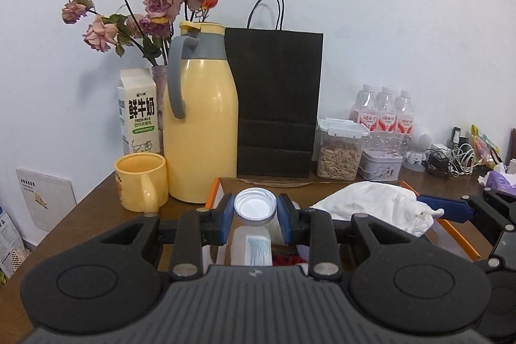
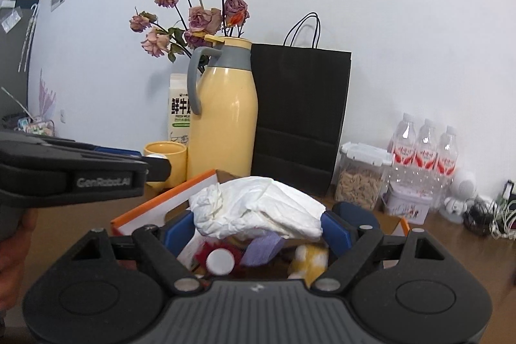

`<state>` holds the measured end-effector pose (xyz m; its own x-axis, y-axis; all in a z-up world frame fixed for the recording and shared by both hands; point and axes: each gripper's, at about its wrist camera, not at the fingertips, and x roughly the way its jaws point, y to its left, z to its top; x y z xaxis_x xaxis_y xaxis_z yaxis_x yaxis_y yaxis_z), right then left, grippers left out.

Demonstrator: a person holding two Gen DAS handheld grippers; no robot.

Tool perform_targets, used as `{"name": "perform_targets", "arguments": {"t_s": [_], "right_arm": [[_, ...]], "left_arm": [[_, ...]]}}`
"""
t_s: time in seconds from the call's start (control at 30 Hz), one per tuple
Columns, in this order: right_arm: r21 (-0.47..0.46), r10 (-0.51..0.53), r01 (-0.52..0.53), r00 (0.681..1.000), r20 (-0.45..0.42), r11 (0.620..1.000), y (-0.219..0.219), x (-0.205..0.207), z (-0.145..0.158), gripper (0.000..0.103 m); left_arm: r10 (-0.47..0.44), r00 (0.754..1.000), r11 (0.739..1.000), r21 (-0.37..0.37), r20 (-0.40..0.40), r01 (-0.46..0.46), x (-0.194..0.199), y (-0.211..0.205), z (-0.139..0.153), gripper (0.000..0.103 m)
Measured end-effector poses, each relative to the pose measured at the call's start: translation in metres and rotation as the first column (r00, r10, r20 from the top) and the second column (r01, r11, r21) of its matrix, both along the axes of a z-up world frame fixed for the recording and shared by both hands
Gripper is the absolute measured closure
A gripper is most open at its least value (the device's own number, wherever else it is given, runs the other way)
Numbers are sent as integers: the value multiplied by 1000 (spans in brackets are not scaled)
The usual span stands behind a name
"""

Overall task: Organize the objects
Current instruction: 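Carry the tissue and cap into the box and open both grippers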

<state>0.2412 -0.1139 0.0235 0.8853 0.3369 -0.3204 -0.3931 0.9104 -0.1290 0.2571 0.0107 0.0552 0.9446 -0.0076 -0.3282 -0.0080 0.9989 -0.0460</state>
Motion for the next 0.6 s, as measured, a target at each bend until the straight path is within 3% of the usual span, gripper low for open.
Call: {"name": "perform_targets", "arguments": {"t_s": [0.23, 0.53, 0.57, 0.6], "right_arm": [[-57, -21, 21, 1000, -4, 998, 10, 36, -11, 19], [-55, -39, 37, 998, -42, 998, 3, 66, -28, 18], [-57, -41, 39, 998, -47, 998, 2, 67, -29, 16], [-59, -44, 40, 997, -58, 997, 1, 69, -31, 12]], "left_arm": [[0, 999, 1000, -17, -44, 0, 36, -2, -15, 74], [-26, 995, 1000, -9, -100, 25, 63, -1, -33, 73], [-27, 994, 1000, -6, -104, 27, 64, -1, -34, 72], [-26, 994, 1000, -3, -105, 26, 65, -1, -35, 63]]}}
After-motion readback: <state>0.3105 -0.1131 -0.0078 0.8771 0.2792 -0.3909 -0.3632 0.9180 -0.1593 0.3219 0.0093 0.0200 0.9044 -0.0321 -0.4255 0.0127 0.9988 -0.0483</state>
